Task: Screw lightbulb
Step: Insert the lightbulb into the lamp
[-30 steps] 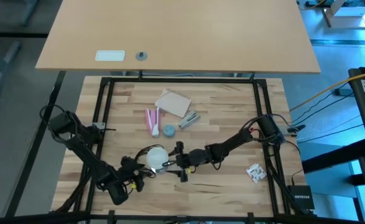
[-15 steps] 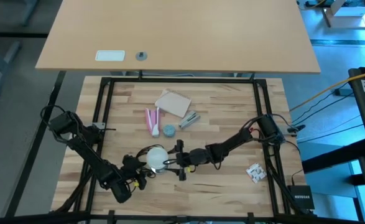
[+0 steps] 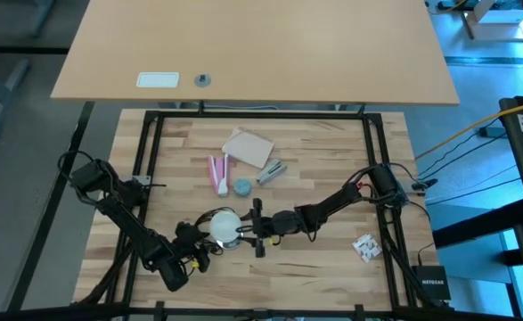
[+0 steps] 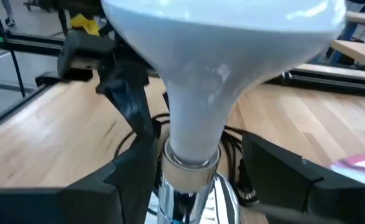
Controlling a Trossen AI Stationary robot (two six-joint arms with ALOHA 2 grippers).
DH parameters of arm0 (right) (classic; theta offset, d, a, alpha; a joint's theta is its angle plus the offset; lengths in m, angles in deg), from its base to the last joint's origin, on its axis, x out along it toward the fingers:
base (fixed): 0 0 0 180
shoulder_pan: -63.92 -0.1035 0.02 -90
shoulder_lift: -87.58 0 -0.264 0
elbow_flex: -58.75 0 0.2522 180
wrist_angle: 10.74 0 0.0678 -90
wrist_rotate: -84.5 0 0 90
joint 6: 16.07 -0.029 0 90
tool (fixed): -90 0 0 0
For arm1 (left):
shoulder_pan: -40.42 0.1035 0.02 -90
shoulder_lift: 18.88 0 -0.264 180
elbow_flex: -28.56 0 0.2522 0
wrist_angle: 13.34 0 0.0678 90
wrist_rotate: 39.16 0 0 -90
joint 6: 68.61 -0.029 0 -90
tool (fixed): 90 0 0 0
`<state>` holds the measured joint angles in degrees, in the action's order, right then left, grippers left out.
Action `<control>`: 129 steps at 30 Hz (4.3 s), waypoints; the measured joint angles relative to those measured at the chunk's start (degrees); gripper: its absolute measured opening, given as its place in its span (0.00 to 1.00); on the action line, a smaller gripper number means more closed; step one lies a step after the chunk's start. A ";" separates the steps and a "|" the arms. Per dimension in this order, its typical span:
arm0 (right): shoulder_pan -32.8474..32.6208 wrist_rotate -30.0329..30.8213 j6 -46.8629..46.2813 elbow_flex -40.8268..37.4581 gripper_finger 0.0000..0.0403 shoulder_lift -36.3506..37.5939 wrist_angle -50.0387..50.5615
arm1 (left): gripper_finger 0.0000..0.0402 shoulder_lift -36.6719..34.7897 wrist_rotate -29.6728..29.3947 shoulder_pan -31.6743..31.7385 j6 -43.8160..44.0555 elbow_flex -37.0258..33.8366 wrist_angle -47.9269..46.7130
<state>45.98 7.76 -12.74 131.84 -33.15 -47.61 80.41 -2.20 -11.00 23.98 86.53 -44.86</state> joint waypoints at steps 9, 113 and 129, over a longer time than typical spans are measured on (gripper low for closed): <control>-0.02 0.15 0.02 0.00 0.59 0.00 -0.20 | 0.55 -0.01 0.00 0.00 0.01 0.00 0.00; 1.84 -3.32 1.55 3.30 0.59 -10.05 -17.05 | 0.55 -0.02 -0.02 1.06 1.65 0.02 0.43; 1.95 -6.34 3.22 5.70 0.59 -10.05 -14.46 | 0.55 -0.04 6.58 4.66 -0.47 0.02 0.42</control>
<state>47.93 1.42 -9.52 137.54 -43.20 -62.07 80.36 4.38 -6.34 23.51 86.55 -44.45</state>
